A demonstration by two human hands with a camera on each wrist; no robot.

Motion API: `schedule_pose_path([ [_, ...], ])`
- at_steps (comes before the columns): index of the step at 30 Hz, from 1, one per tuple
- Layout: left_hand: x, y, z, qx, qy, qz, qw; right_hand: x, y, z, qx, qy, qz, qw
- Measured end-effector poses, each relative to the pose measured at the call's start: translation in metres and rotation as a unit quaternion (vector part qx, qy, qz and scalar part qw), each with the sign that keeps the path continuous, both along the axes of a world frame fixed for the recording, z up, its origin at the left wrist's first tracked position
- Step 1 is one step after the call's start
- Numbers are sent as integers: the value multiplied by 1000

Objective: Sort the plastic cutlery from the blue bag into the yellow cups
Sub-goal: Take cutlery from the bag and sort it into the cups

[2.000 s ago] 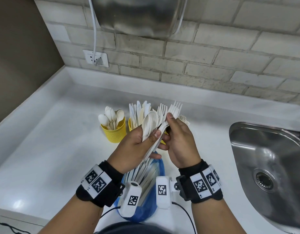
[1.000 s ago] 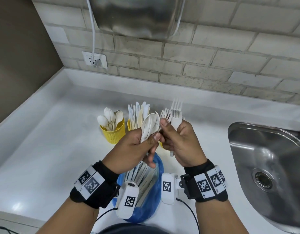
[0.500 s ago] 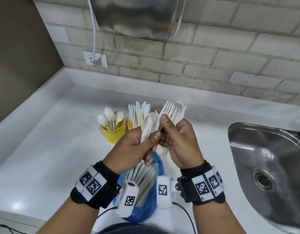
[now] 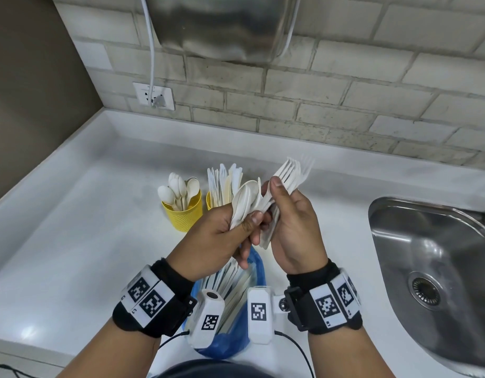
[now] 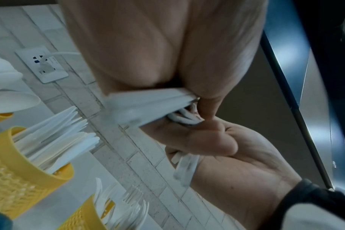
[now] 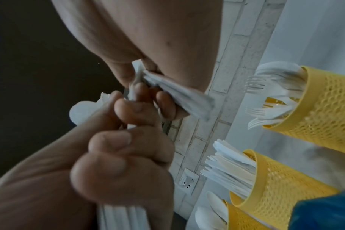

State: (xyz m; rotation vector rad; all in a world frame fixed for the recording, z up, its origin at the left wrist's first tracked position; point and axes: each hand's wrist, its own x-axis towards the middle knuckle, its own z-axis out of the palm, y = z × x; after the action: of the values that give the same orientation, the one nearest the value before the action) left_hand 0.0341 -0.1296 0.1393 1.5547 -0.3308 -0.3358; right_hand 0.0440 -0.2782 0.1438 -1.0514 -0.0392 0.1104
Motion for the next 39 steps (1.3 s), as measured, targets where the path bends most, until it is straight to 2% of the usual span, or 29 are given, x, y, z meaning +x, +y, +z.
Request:
schedule_pose_path([
  [6,0,2,-4,30,-13,32,999,8,-9,4,75,-4,-129,989],
  [11,3,5,-7,33,-13,65,997,10,-27,10,128,-49,-204,969],
  [13,4,4,-6,30,-15,77,996,10,-29,9,109,-76,-249,959],
  [15,4,4,-6,28,-12,85,996,9,-28,7,39,-92,-288,953],
  [18,3,1,-7,34,-13,79,996,3,-21,3,-40,-74,-261,962],
  [21,2,-1,-8,44,-16,77,996,-4,-15,-4,-108,-72,-161,978],
  [24,1,-2,-8,51,-22,66,996,-7,-11,-6,-175,-104,-80,976],
  [26,2,-2,-9,56,-17,59,997,-6,-11,-8,-193,-111,-82,971],
  [29,2,-1,-10,57,-9,53,997,-1,-10,-15,-226,-85,-149,959],
  [35,1,-1,-9,43,7,58,997,8,-14,-16,-169,-40,-257,951],
  [39,2,-1,-9,29,6,71,997,6,-18,-6,-42,-31,-295,954],
])
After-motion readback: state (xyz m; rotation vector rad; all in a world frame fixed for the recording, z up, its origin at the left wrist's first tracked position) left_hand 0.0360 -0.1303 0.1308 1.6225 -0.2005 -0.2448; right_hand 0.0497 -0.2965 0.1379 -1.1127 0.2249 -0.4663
